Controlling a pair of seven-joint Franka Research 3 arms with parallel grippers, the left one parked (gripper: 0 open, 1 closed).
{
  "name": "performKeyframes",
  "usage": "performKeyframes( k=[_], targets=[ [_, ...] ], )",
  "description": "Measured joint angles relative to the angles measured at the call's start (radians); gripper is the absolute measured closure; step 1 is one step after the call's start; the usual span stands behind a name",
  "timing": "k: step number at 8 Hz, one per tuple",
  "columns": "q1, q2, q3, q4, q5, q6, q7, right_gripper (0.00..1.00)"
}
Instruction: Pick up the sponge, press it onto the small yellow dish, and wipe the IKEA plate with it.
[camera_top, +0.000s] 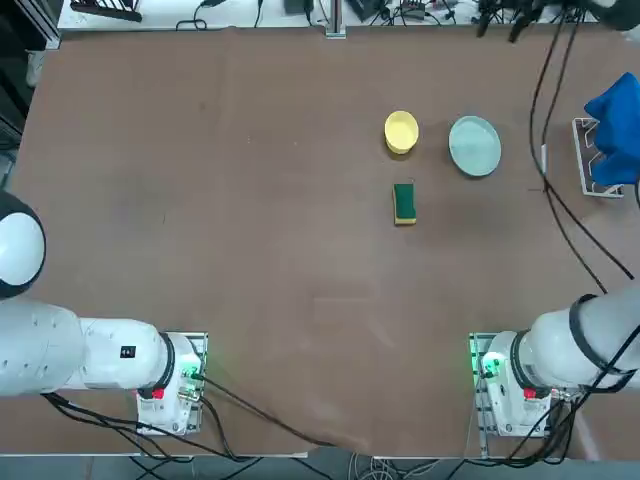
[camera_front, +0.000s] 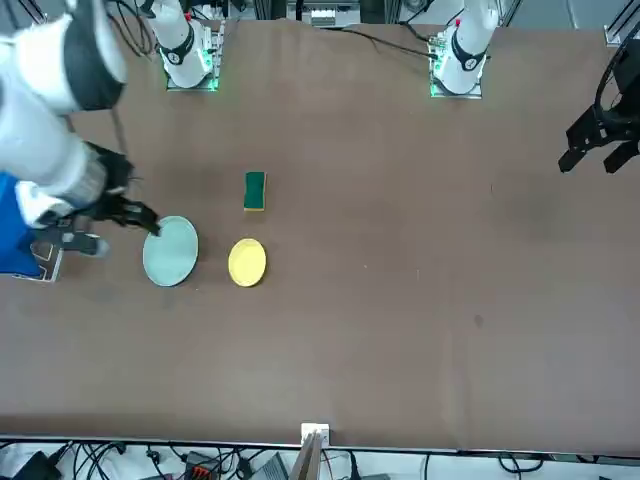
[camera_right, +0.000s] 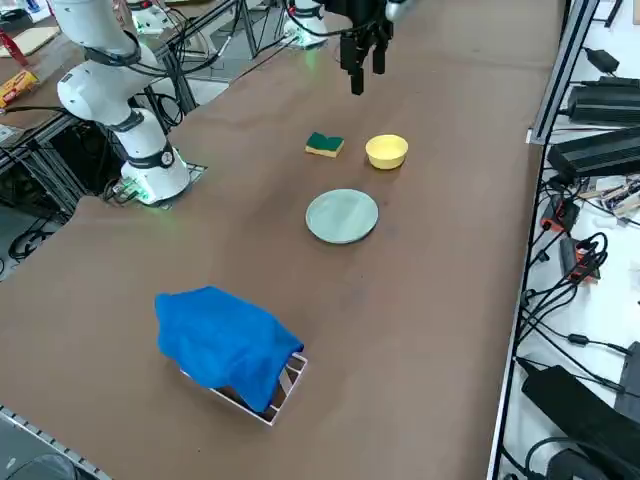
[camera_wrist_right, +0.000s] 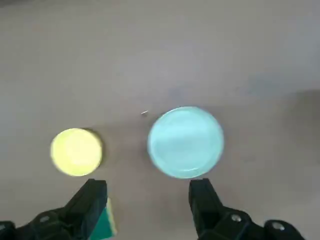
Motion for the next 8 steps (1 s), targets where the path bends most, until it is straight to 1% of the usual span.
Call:
performKeyframes(
  k=[1,2,3,4,6,7,8],
  targets=[
    [-0.001,-0.001,-0.061,0.029,-0.003,-0.019,-0.057,0.0],
    [-0.004,-0.002,-0.114,0.058,-0.004,-0.034,-0.094,0.0],
    [-0.012,-0.003,-0.145,0.094,-0.004,-0.054,-0.109,0.0],
    [-0.02,-0.004,-0.154,0.134,-0.004,-0.08,-0.113,0.0],
    [-0.02,-0.012,-0.152,0.196,-0.002,-0.16,-0.113,0.0],
    [-0.018,-0.018,-0.152,0.201,-0.002,-0.189,-0.129,0.0],
    [-0.018,-0.021,-0.155,0.201,-0.002,-0.196,-0.178,0.0]
  ],
)
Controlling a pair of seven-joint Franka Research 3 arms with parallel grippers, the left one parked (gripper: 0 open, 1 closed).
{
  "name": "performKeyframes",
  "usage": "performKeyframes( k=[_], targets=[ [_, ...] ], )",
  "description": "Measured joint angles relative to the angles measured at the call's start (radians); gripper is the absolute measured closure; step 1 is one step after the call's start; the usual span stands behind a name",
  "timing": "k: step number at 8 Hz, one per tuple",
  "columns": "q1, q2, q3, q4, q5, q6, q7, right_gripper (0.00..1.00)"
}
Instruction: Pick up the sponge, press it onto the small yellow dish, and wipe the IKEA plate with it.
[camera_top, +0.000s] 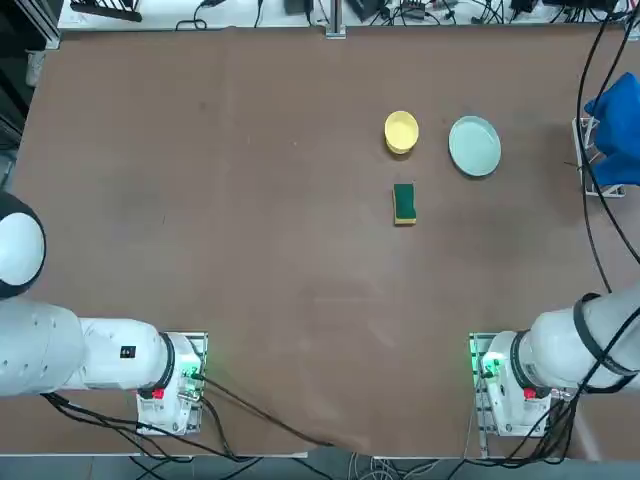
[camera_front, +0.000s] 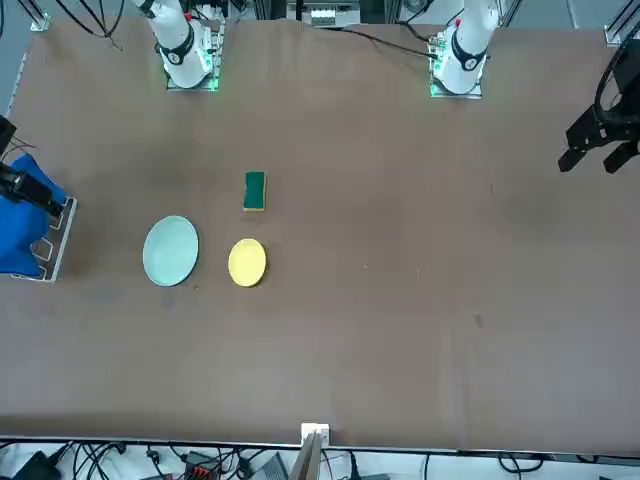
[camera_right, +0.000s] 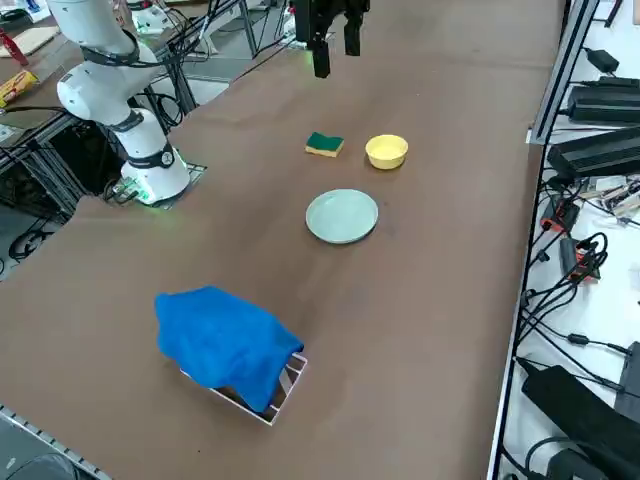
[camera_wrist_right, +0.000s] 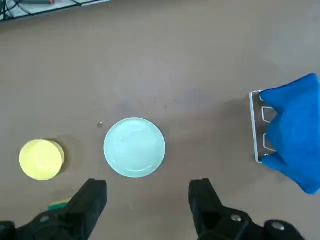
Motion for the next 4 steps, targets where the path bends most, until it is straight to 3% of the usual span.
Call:
performKeyframes(
  k=[2,4],
  targets=[
    [0.001,-0.006,-0.037,0.0,0.0,-0.01,-0.086,0.0],
    [0.001,-0.037,-0.051,-0.023,0.001,-0.032,-0.104,0.0]
  ],
)
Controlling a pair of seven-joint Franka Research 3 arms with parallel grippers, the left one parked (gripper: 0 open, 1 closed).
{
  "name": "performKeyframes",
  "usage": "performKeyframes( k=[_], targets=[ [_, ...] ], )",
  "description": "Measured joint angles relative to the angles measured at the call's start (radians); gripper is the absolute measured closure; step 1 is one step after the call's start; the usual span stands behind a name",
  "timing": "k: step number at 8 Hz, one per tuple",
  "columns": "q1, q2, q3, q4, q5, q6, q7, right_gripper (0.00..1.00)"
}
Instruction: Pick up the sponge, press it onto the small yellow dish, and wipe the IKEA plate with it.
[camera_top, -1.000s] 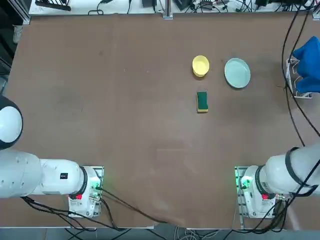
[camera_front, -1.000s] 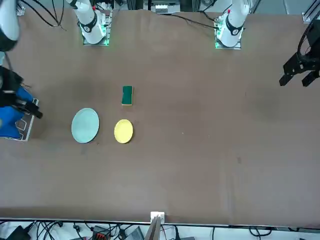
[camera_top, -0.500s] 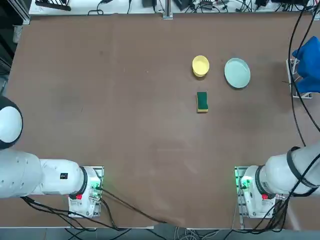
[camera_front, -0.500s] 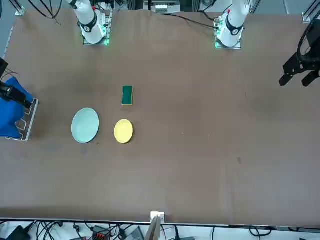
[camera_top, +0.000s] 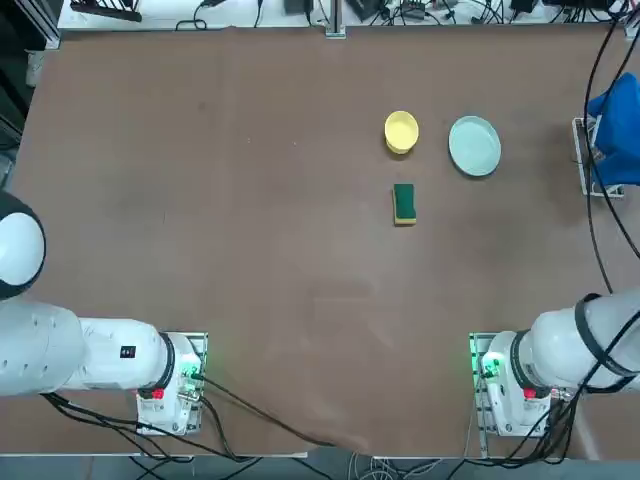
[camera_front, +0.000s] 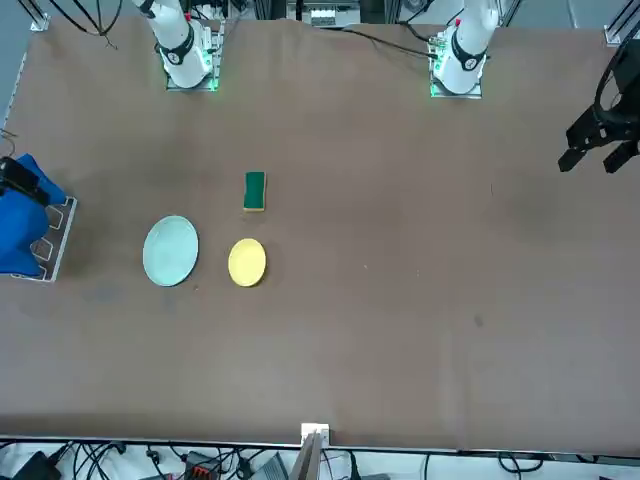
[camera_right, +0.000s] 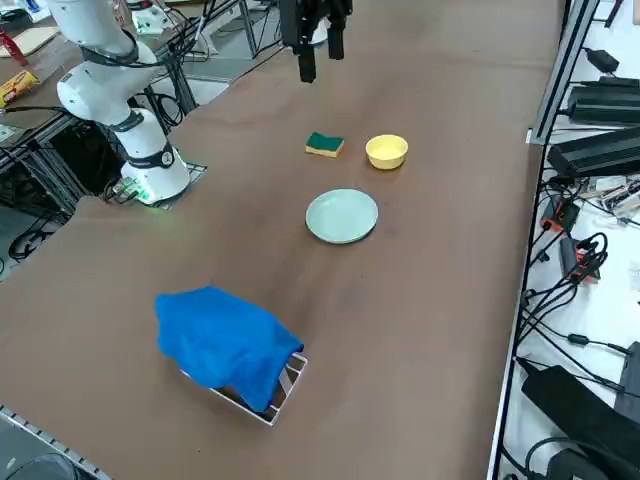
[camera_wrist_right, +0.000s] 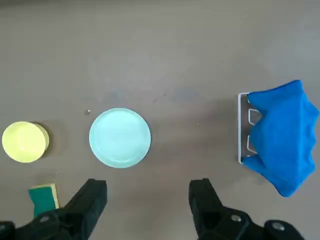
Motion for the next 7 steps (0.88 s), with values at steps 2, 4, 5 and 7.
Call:
performKeyframes(
  k=[2,4,5,7],
  targets=[
    [0.003,-0.048,0.0,-0.051,0.0,-0.008,0.0,0.0],
    [0.003,-0.066,0.0,-0.074,0.0,-0.008,0.0,0.0],
    [0.003,-0.066,0.0,-0.077,0.0,-0.008,0.0,0.0],
    [0.004,-0.066,0.0,-0.084,0.017,-0.008,0.002,0.0]
  ],
)
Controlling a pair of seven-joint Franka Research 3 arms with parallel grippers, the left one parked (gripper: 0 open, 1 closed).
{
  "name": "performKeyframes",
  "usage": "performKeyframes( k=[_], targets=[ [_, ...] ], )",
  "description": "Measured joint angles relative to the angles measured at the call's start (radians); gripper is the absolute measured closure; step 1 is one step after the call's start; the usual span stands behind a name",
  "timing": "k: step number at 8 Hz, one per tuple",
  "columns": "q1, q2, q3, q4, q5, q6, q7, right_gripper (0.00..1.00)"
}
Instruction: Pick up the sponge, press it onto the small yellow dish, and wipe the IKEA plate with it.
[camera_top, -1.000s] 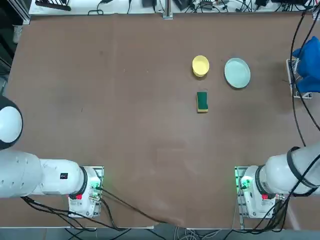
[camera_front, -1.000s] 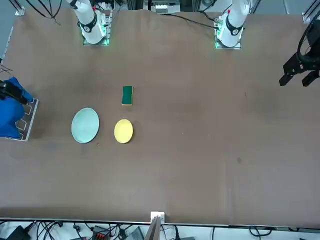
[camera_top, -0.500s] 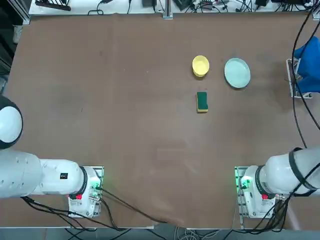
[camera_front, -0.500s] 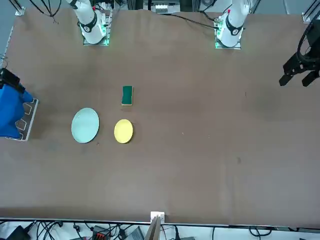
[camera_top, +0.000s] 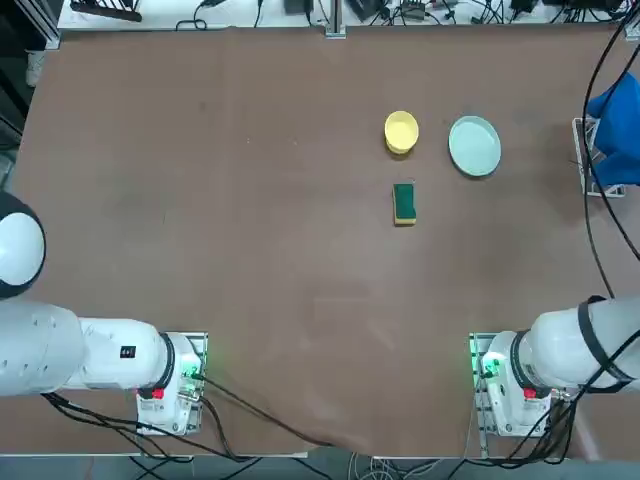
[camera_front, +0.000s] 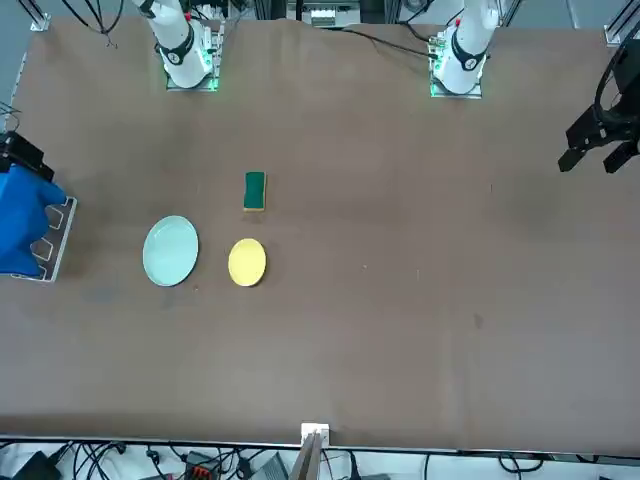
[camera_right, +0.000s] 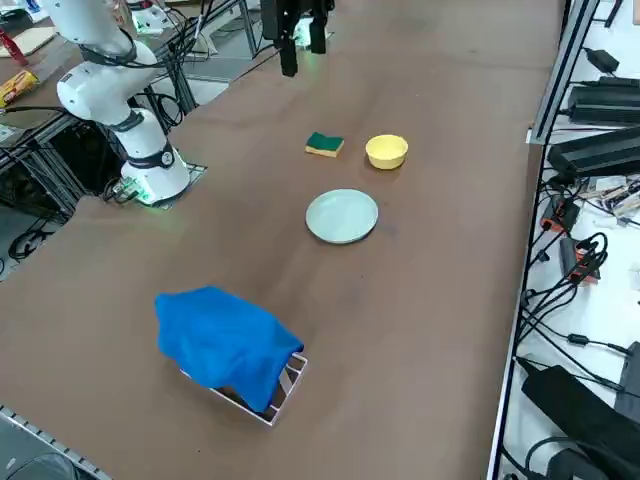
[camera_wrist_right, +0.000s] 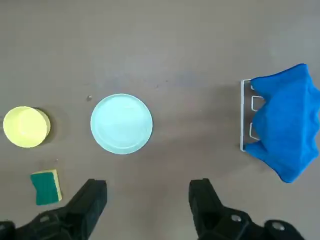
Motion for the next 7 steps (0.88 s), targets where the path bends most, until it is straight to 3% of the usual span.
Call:
performKeyframes(
  k=[3,7],
  targets=[
    [0.0,0.0,0.0,-0.002,0.055,-0.001,0.045,0.0],
    [0.007,0.007,0.001,-0.008,0.058,-0.003,0.045,0.0]
  ],
)
